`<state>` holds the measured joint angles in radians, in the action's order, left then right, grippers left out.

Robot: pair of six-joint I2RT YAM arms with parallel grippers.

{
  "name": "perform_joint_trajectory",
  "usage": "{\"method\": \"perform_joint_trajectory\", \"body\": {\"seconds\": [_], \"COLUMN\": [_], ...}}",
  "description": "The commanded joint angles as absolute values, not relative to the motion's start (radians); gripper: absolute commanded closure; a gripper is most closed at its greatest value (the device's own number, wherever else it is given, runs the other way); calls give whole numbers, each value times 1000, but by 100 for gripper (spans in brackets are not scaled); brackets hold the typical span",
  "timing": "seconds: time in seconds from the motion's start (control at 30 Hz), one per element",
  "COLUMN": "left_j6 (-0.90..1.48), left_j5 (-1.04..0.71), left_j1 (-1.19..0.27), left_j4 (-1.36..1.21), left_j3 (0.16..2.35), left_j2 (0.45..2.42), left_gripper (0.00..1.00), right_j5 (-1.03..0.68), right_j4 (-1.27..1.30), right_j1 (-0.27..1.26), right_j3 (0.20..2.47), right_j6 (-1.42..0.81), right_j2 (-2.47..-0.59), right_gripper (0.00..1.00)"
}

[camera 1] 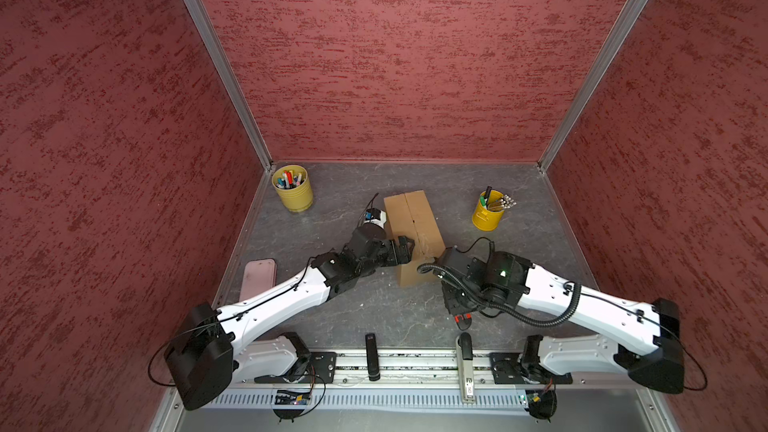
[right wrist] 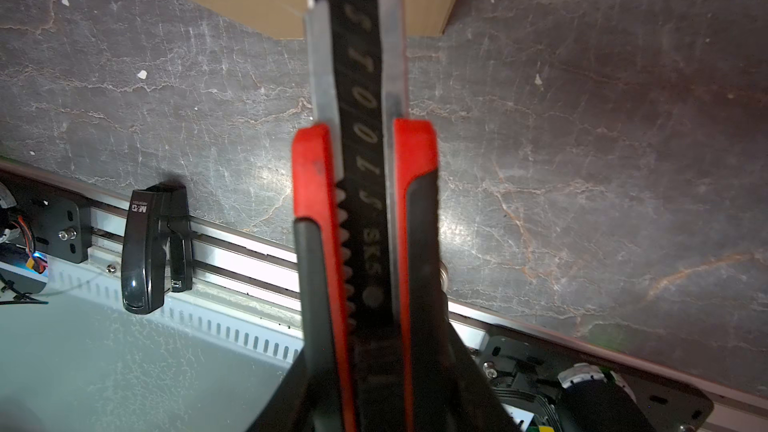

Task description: Unpack the express box

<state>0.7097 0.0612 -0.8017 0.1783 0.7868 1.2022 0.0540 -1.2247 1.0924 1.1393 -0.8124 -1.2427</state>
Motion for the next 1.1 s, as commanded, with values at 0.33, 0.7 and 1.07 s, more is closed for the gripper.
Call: {"method": "perform_joint_trajectory", "body": {"seconds": [0.33, 0.7, 1.07], "left_j6": [717, 716, 716], "left_j5": [66, 66, 65], "left_j1": [-810, -811, -813], "left_j4": [160, 155, 152], "left_j3": [783, 783, 783], "left_j2": [1188, 1190, 1192], "left_gripper": [0, 0, 0], "right_j5": [55, 51, 61], "right_j4": [-1226, -1213, -1221], "right_j1": [1101, 1101, 1101], "right_j3": [1115, 1093, 1126], "right_j6": [-849, -852, -838], "right_j2": [-1199, -1193, -1216], "right_gripper": [97, 97, 97]}}
